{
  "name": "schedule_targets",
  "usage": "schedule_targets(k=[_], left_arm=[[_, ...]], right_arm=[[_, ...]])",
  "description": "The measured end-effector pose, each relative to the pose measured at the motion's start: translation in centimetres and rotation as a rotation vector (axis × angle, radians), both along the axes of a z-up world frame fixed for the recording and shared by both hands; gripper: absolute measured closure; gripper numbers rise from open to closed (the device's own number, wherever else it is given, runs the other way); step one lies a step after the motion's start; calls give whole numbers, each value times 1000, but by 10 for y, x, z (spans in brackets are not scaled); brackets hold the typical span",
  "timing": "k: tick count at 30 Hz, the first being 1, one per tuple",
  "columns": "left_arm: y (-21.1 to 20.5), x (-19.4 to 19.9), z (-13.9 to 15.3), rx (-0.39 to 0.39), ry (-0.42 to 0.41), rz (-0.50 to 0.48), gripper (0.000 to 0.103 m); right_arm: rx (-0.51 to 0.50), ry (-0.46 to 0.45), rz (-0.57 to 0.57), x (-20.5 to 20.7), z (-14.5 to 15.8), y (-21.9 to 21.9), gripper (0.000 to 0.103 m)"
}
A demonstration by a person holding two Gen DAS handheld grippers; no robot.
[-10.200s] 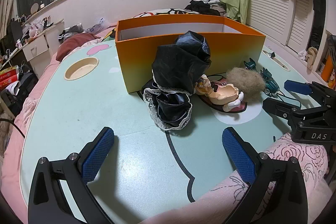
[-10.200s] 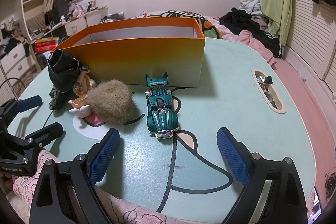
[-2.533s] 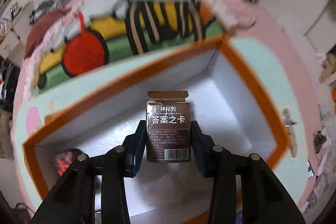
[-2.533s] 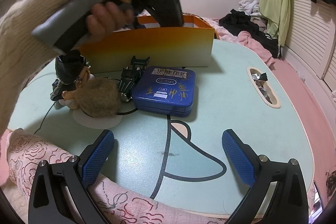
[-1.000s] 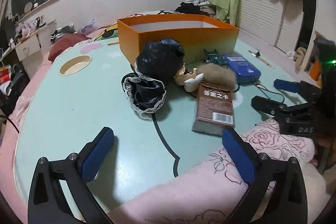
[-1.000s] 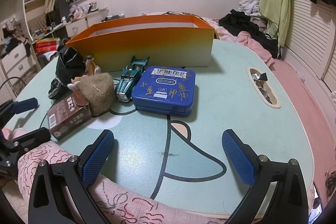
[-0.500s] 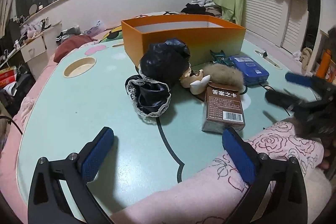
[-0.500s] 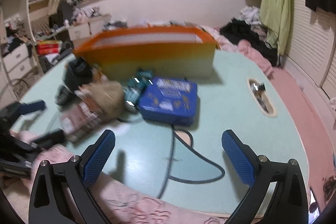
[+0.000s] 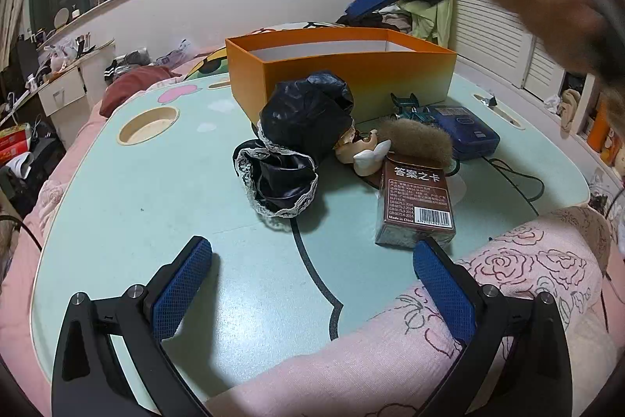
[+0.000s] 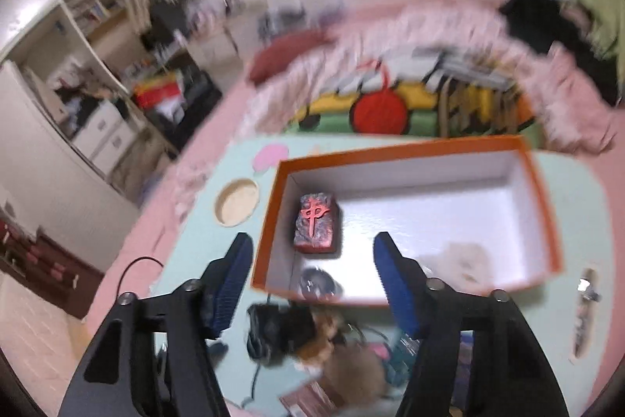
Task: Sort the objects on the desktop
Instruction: 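Reach into the box and grasp the red tile box with the right gripper, then lift the red tile box out and place it beside the blue tin, right gripper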
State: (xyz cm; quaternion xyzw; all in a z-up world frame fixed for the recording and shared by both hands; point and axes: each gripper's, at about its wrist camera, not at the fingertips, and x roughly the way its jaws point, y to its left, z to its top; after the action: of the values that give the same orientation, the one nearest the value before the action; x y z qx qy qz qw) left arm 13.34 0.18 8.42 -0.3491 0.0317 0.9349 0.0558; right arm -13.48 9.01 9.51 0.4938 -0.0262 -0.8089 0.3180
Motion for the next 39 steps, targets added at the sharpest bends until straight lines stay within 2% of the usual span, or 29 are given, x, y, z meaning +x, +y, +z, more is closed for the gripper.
schedule_targets(k=[2,6,9,10,11,12,13,17,20,23,25,26,28,30,32,35,37,39], left_arm=[[0,0,1,2,2,-2,0],[0,0,0,6,5,-3,0],[-1,-1,0,12,1,-3,0],[0,-2,0,12,1,-3,0],[0,-2,0,10,3,-4,0],[1,-2,0,9,4,-4,0],[1,-2,0,9,4,-4,0],[1,-3,-1,9,4,-4,0],[1,-3,-1,10,5,-4,0],[1,-3,-1,9,5,-3,0],[0,-3,-1,10,5,-3,0],[0,-3,-1,10,5,-4,0],[0,-3,-1,9,4,-5,0],[0,-3,-1,9,4,-4,0],[0,-3,-1,9,4,-4,0],[-1,-2,-1,8,4,-4,0],[-1,-2,-1,8,5,-3,0],[-1,-1,-1,9,6,-4,0]], right_arm=[[93,-33,-6,-17,-20,-27,40],[244,-53,19,-23,-53,-57,43],[214,-123,12,-32,-75,-56,40],[226,-115,13,-34,-76,-55,46],[298,-82,-8,-35,-77,-54,62],[372,-45,-40,-36,-79,-53,64],[403,-17,-61,-36,-80,-52,65],[304,-9,-43,-34,-80,-43,65],[161,64,-82,-22,-48,-16,65],[82,199,-89,16,-6,22,65],[36,245,-68,40,8,41,65],[-8,256,-45,64,11,60,65],[-31,237,-24,95,4,79,65],[6,219,-6,128,-19,99,65],[58,157,-9,144,-48,110,65],[103,91,-22,144,-89,106,65],[156,114,-37,137,-103,91,64],[205,209,-59,134,-103,78,64]])
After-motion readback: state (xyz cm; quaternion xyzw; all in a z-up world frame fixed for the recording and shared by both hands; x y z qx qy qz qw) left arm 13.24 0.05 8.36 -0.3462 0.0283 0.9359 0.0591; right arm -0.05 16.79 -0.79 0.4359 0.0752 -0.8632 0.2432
